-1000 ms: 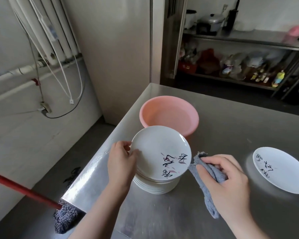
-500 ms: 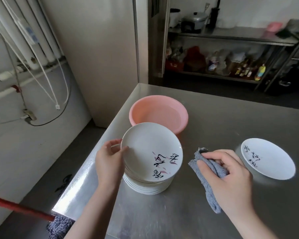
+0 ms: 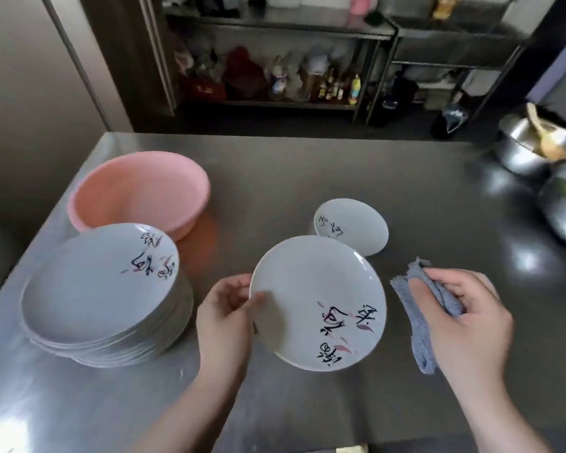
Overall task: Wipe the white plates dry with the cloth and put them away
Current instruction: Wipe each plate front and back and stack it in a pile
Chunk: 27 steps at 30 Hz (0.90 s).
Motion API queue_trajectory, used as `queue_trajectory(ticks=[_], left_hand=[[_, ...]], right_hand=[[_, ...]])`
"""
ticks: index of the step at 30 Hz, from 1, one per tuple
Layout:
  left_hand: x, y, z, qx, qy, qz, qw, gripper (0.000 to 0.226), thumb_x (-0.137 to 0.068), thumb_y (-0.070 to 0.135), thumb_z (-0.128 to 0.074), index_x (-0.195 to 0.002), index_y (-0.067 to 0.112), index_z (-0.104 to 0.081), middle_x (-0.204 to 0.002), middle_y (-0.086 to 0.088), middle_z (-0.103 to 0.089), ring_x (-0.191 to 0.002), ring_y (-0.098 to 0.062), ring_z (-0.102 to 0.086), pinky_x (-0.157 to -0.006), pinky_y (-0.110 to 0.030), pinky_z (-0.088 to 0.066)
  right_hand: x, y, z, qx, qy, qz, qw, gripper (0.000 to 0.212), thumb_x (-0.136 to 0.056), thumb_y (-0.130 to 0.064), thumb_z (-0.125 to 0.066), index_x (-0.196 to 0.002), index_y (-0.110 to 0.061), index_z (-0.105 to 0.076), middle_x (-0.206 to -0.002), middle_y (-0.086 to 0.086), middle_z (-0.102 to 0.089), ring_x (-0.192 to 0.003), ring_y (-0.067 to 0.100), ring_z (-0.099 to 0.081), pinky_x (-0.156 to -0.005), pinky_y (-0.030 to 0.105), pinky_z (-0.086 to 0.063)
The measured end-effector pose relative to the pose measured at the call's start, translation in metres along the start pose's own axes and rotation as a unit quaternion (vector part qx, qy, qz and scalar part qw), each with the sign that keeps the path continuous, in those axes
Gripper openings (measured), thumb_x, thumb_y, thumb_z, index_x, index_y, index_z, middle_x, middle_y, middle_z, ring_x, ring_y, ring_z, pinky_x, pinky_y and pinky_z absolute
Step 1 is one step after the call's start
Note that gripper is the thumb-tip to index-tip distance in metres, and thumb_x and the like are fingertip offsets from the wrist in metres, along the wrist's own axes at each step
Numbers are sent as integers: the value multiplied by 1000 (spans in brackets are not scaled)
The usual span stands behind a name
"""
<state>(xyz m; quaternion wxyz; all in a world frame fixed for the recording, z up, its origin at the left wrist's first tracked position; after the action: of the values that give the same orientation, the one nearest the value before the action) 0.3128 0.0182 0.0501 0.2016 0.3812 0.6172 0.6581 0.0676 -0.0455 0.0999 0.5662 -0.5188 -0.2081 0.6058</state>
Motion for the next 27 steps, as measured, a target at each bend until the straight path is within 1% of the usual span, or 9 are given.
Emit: queue_trajectory(ticks=[6,11,13,15,17,19,23,25,27], left_hand=[[31,-83,-101,13,71,85,994,24,-80,-1,-70,-85,22,-65,-64,11,-71,-51,-5,-59,-58,-34,-49],[49,-120,-152,-4,135,101,986,24,-79,3,-72,-85,25,-66,-73,11,-74,-52,-1,-62,-45,-21,-48],[56,-126,-160,-21,151,101,983,24,-79,3,-72,-85,26,-67,-73,14,-74,-54,2,-63,-48,-17,-48],[64,-129,-164,-44,160,105,981,23,-79,5,-73,-86,27,-67,-74,12,-74,-56,1,-63,-55,-22,-49],[68,-129,-164,-76,152,98,981,22,-80,8,-73,-87,28,-67,-77,8,-75,-59,-1,-65,-57,-21,-48],[67,-126,-162,-131,119,80,981,22,-79,11,-73,-89,30,-65,-78,10,-74,-62,0,-66,-52,-13,-45],[56,-114,-149,-295,48,27,954,25,-76,18,-76,-84,38,-63,-77,18,-69,-69,5,-62,-55,-6,-41],[51,-112,-145,-316,15,20,949,31,-76,15,-76,-84,41,-61,-76,17,-67,-70,4,-61,-57,-5,-40],[48,-113,-145,-330,1,7,944,29,-78,12,-74,-88,38,-66,-73,21,-66,-71,6,-61,-59,-3,-40]], right_hand=[[-34,77,49,0,-62,-7,998,21,-74,-2,-77,-81,-22,-70,-89,-15,-62,-80,5,-63,-71,6,-42],[-56,129,66,-22,-156,-2,988,19,-73,-1,-76,-80,-18,-71,-89,-13,-62,-83,4,-62,-73,5,-41],[-60,143,65,-28,-186,-8,982,18,-74,-3,-75,-81,-19,-70,-89,-13,-62,-84,5,-63,-73,7,-42],[-61,155,58,-37,-215,-19,976,18,-75,-3,-75,-81,-19,-70,-89,-12,-61,-83,6,-63,-71,7,-44],[-58,164,47,-40,-244,-24,969,19,-75,-2,-76,-81,-20,-70,-89,-13,-61,-83,4,-62,-68,5,-44],[-52,173,33,-8,-283,-14,959,17,-76,-6,-77,-82,-20,-70,-90,-15,-60,-84,2,-61,-71,7,-43],[-34,181,11,54,-364,4,930,12,-79,-18,-76,-89,-21,-72,-99,-13,-61,-96,5,-60,-83,23,-48],[-26,182,8,120,-391,50,911,16,-79,-21,-75,-94,-22,-73,-105,-10,-63,-102,12,-59,-85,24,-47],[-23,185,9,181,-386,117,897,19,-77,-19,-77,-95,-22,-74,-102,-9,-65,-99,18,-61,-77,26,-51]])
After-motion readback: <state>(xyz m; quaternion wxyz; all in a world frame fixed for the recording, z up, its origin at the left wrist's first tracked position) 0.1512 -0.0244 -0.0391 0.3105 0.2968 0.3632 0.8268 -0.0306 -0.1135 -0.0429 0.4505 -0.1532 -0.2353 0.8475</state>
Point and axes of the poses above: each hand's wrist, its own x-axis away from the middle knuckle, its own z-axis out of the back of the hand, y = z × x, the point moved 1 cm from there along -x, towards the middle knuckle
